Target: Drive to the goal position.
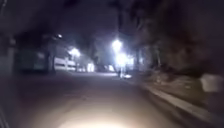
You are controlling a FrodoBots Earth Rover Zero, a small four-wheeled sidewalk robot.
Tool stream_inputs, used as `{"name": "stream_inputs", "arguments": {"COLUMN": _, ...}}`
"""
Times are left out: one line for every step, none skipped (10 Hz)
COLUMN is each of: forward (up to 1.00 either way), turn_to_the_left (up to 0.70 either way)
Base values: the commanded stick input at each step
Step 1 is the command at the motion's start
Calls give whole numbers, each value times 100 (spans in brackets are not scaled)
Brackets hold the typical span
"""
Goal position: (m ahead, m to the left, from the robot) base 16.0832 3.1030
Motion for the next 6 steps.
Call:
{"name": "stream_inputs", "arguments": {"forward": 70, "turn_to_the_left": -14}}
{"name": "stream_inputs", "arguments": {"forward": 70, "turn_to_the_left": -32}}
{"name": "stream_inputs", "arguments": {"forward": 70, "turn_to_the_left": -35}}
{"name": "stream_inputs", "arguments": {"forward": 70, "turn_to_the_left": -35}}
{"name": "stream_inputs", "arguments": {"forward": 70, "turn_to_the_left": -35}}
{"name": "stream_inputs", "arguments": {"forward": 70, "turn_to_the_left": -32}}
